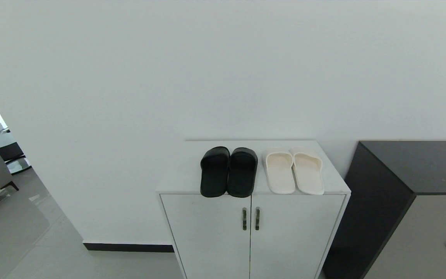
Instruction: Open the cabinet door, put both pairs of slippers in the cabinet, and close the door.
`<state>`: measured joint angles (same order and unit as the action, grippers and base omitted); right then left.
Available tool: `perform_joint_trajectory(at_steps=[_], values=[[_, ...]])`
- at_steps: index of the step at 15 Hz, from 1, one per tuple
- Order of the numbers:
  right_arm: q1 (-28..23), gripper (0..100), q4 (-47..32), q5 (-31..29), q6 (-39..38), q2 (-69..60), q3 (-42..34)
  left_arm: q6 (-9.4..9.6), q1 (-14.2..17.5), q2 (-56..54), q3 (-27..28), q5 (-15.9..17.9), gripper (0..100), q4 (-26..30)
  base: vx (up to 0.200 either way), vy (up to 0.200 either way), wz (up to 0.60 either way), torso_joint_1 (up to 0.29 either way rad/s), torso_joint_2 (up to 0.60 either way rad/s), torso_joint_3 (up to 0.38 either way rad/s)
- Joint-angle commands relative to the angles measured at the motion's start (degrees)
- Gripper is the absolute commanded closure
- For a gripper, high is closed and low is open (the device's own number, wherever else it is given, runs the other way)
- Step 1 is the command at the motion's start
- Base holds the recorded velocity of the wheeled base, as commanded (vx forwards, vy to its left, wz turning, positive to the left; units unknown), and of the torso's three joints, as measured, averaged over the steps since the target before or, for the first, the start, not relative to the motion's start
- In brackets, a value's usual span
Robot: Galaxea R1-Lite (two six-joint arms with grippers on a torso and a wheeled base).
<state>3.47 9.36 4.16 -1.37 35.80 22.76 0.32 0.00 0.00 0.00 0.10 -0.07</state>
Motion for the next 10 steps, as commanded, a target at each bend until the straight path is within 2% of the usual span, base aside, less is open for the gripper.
perform_joint_trajectory(at_steps=[1, 3, 4, 6, 10], values=[[12.9, 0, 11.1, -7.0, -3.6, 22.8, -0.3, 0.03, 0.0, 0.0, 0.0, 0.0, 100, 0.0, 0.200, 0.000, 0.00, 0.007, 0.00, 0.002], [28.9, 0, 21.1, -21.8, -9.8, 37.2, 2.8, -0.14, 0.0, 0.0, 0.0, 0.1, 100, 0.0, 0.000, 0.000, 0.00, 0.000, 0.00, 0.000], [31.9, 0, 24.9, -24.7, -11.8, 43.2, 5.1, -0.14, 0.0, 0.1, 0.0, 0.1, 100, 0.0, 0.000, 0.000, 0.00, 0.000, 0.00, 0.000], [33.8, 0, 28.7, -25.8, -11.8, 52.4, 10.5, -0.05, 0.0, 0.0, 0.0, 0.0, 100, 0.0, 0.000, 0.000, 0.00, 0.000, 0.00, 0.000], [33.5, 0, 28.9, -26.0, -12.8, 69.8, 25.7, 0.03, 0.0, 0.1, 0.0, 0.1, 100, 0.0, 0.000, 0.000, 0.00, 0.000, 0.00, 0.000]])
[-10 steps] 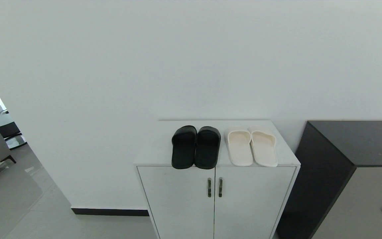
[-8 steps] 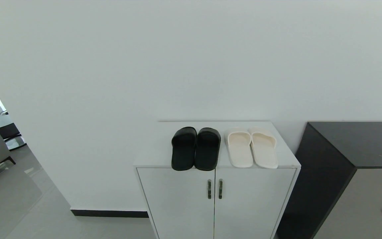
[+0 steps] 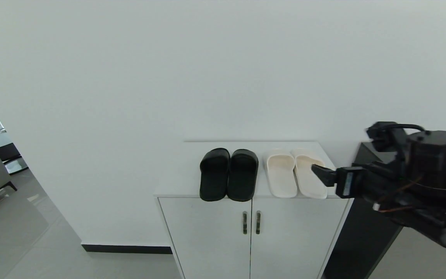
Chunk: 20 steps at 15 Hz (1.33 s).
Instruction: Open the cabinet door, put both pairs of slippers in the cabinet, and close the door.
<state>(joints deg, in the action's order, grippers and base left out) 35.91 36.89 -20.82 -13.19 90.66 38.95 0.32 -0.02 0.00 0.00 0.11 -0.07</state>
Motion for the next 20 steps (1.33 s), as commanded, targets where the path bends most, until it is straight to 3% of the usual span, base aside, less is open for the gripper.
perform_joint_trajectory(at_steps=[1, 4, 9, 20], values=[[0.5, 0, 1.3, -1.0, -1.0, 16.5, 10.8, -0.05, 0.0, 0.0, 0.0, 0.1, 100, 0.0, 0.000, 0.000, 0.00, 0.000, 0.00, 0.000], [0.0, 0, 1.3, -2.2, -1.0, 20.6, 14.0, 0.03, 0.0, 0.1, 0.0, 0.1, 100, 0.0, 0.200, 0.000, 0.00, -0.001, 0.00, -0.001], [-2.3, 0, 5.0, -4.1, 1.0, 27.1, 15.7, -0.14, 0.0, 0.1, 0.0, 0.1, 100, 0.0, 0.000, 0.000, 0.00, 0.000, 0.00, 0.000], [-6.7, 0, 5.7, -4.2, 1.9, 42.7, 32.6, -1.02, 0.0, 0.1, 0.0, 0.0, 100, 0.0, 0.000, 0.000, 0.00, 0.000, 0.00, 0.000]])
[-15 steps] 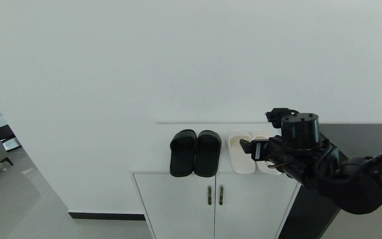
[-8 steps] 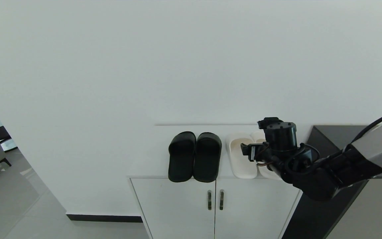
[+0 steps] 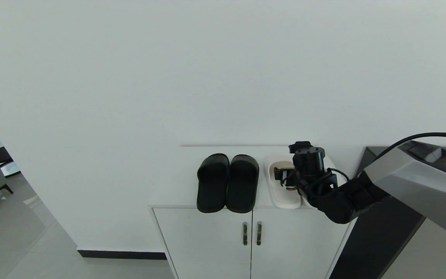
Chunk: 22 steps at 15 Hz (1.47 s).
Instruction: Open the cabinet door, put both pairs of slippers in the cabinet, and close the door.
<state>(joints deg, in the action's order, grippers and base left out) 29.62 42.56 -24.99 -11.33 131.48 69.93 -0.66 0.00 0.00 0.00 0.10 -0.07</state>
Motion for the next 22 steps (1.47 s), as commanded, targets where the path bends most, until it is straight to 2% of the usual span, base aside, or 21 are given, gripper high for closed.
perform_joint_trajectory(at_steps=[1, 5, 7, 9, 12, 15, 16, 17, 18, 19, 22], values=[[-0.5, 100, 0.1, -0.1, 0.0, 2.3, 2.5, -0.04, 0.0, 0.0, 0.0, 0.0, 100, 0.0, 0.000, 0.000, 0.00, 0.000, 0.00, 0.000], [-1.9, 100, 0.0, -0.1, 0.7, 4.6, 6.6, -0.04, 0.0, 0.1, 0.0, 0.0, 100, 0.0, 0.000, 0.000, 0.00, 0.000, 0.00, 0.000], [-1.8, 100, 0.1, -0.1, 1.0, 4.3, 6.4, -0.04, 0.0, 0.0, 0.0, 0.0, 100, 0.0, 0.000, 0.000, 0.00, 0.000, 0.00, 0.000], [-1.6, 100, 0.1, 1.7, 1.1, -3.2, 1.4, -0.04, 0.0, 0.1, 0.0, 0.0, 100, 0.0, 0.000, 0.000, 0.00, 0.000, 0.00, 0.000], [0.6, 100, -0.1, 4.5, 2.3, -16.1, -9.9, -0.04, 0.0, 0.1, 0.0, 0.0, 100, 0.0, 0.000, 0.000, 0.00, 0.000, 0.00, 0.000], [5.6, 100, 0.1, 10.3, 2.0, -31.3, -26.3, 0.13, 0.0, 0.1, 0.0, 0.0, 100, 0.0, 0.000, 0.000, 0.00, 0.000, 0.00, 0.000], [7.6, 100, 0.1, 14.9, 1.9, -37.8, -32.6, 0.13, 0.0, 0.1, 0.0, 0.0, 100, 0.0, 0.000, 0.000, 0.00, 0.000, 0.00, 0.000], [8.3, 100, 0.1, 16.8, 1.9, -39.8, -34.3, 0.13, 0.0, 0.1, 0.0, 0.0, 100, 0.0, 0.000, 0.000, 0.00, 0.000, 0.00, 0.000], [11.3, 100, 0.0, 20.7, 2.1, -43.2, -38.6, 0.13, 0.0, 0.1, 0.0, 0.0, 100, 0.0, 0.000, 0.000, 0.00, 0.000, 0.00, 0.000], [12.3, 100, 0.0, 21.5, 2.1, -43.8, -39.7, 0.13, 0.0, 0.0, 0.0, 0.0, 100, 0.0, 0.000, 0.000, 0.00, 0.000, 0.00, 0.000], [14.9, 100, 0.5, 33.2, 2.1, -44.9, -45.1, 0.13, 0.0, 0.0, 0.0, 0.0, 100, 0.0, 0.000, 0.000, 0.00, 0.000, 0.00, 0.000]])
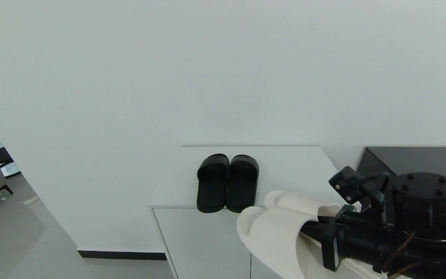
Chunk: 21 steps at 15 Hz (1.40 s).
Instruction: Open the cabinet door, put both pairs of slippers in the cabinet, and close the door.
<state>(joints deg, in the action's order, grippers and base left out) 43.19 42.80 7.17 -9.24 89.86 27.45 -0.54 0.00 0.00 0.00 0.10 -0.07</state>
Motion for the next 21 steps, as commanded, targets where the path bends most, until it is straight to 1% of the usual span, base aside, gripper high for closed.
perform_joint_trajectory(at_steps=[1, 2, 3, 6, 8, 9, 11, 14, 18, 21], values=[[2.3, 100, 0.5, 2.9, 0.0, -3.2, -3.8, 0.01, 0.0, 0.0, 0.0, 0.0, 100, 0.0, 0.000, 0.000, 0.00, 0.000, 0.00, 0.000], [3.5, 100, 1.0, 3.5, 0.0, -2.6, -4.4, 0.01, 0.0, 0.0, 0.0, 0.0, 100, 0.0, 0.000, 0.000, 0.00, 0.000, 0.00, 0.000], [4.4, 100, 3.0, 3.5, -0.3, -1.2, -4.7, 0.01, 0.0, 0.0, 0.0, 0.0, 100, 0.0, 0.000, 0.000, 0.00, 0.000, 0.00, 0.000], [5.3, 100, 10.6, 3.6, -3.4, 1.8, -6.4, 0.10, 0.0, 0.0, 0.0, 0.0, 100, 0.0, 0.000, 0.000, 0.00, 0.000, 0.00, 0.000], [5.4, 100, 13.8, 4.0, -4.2, 2.7, -7.9, 0.01, 0.0, 0.1, 0.0, 0.0, 100, 0.0, 0.000, 0.000, 0.00, 0.000, 0.00, 0.000], [5.4, 100, 13.9, 4.3, -4.2, 2.9, -8.0, 0.01, 0.0, 0.1, 0.0, 0.0, 100, 0.0, 0.000, 0.000, 0.00, 0.000, 0.00, 0.000], [5.4, 100, 14.1, 4.4, -4.3, 3.1, -8.4, -0.17, 0.0, 0.1, 0.0, 0.0, 100, 0.0, -0.200, 0.000, 0.00, 0.000, 0.00, -0.002], [5.4, 100, 14.2, 7.9, -3.9, 2.7, -10.1, -0.08, 0.0, 0.1, 0.0, 0.0, 100, 0.0, -0.200, 0.000, 0.00, 0.007, 0.00, 0.005], [5.6, 100, 14.8, 7.8, -3.9, 2.7, -10.9, -0.08, 0.0, 0.1, 0.0, 0.0, 100, 0.0, -0.200, 0.000, 0.00, -0.002, 0.00, 0.002], [6.6, 100, 14.9, 7.9, -3.8, 2.5, -11.8, -0.08, 0.0, 0.1, 0.0, 0.0, 100, 0.0, 0.000, 0.000, 0.00, 0.000, 0.00, 0.000]])
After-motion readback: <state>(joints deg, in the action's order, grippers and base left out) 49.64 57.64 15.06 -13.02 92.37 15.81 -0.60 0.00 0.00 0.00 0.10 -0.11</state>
